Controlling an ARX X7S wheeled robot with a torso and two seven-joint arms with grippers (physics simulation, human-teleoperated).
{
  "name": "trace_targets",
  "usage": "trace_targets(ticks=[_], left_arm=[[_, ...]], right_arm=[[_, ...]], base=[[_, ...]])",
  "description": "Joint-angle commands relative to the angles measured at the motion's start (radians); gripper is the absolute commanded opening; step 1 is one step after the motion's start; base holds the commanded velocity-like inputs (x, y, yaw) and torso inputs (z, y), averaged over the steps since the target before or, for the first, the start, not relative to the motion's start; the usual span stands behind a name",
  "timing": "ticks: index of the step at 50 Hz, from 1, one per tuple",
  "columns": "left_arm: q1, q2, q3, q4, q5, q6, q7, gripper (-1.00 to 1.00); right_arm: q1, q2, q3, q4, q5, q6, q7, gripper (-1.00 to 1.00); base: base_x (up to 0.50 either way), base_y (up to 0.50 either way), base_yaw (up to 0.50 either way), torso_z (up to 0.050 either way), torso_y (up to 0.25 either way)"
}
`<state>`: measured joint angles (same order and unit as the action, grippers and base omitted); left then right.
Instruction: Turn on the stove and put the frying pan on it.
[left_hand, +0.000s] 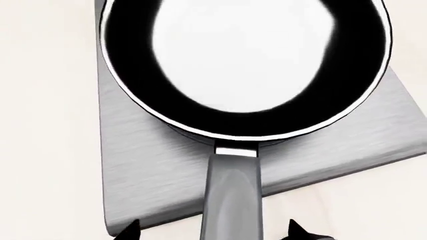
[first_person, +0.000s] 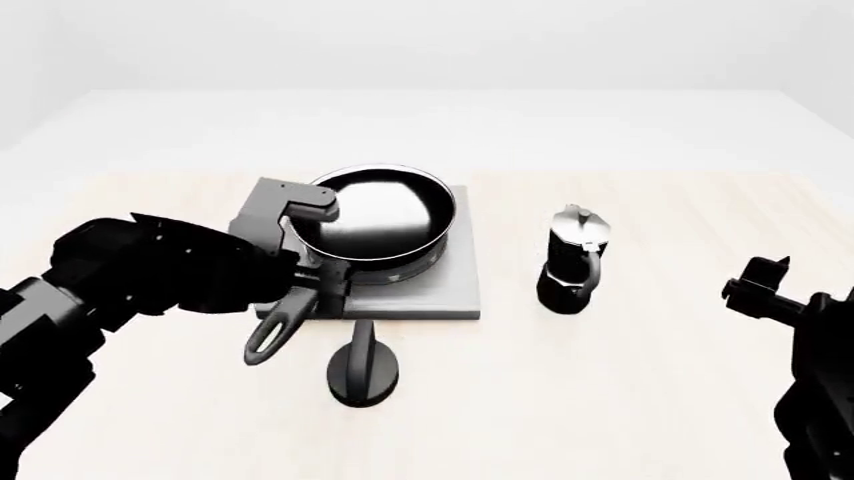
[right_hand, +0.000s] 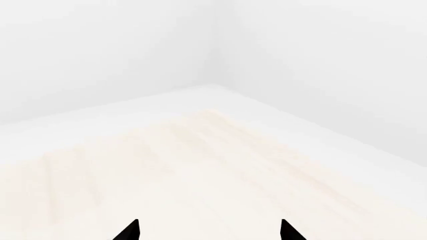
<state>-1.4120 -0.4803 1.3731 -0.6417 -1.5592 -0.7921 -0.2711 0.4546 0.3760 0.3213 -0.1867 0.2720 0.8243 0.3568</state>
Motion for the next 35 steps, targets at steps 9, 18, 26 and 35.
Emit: trace_targets(ticks=[9,18,26,35], left_arm=[[-0.249,-0.139,-0.085,0.241,-0.137,-0.202,0.002,1.0],[-0.427,-0.238,-0.156,0.363,-0.29,-0.331,-0.1,1.0],[-0.36,-0.316,-0.268,0.556,-0.369,-0.176,-0.125,1.0],[-0.077,-0.36,-0.354,0.945,-0.045,0.267,-0.234,1.0]], right_arm=[[0.007,0.005,-0.006,-0.003,0.003,0.009,0.005,1.0],[0.018,0.005,-0.02,-0.006,0.003,0.014,0.006,1.0],[0.014,-0.001,-0.036,-0.026,0.008,0.02,0.002,1.0],[0.038,-0.014,-0.139,-0.15,0.031,-0.018,-0.057,1.0]], base=[[0.0,0.0,0.0,0.0,0.0],[0.0,0.0,0.0,0.0,0.0],[0.0,0.0,0.0,0.0,0.0],[0.0,0.0,0.0,0.0,0.0]])
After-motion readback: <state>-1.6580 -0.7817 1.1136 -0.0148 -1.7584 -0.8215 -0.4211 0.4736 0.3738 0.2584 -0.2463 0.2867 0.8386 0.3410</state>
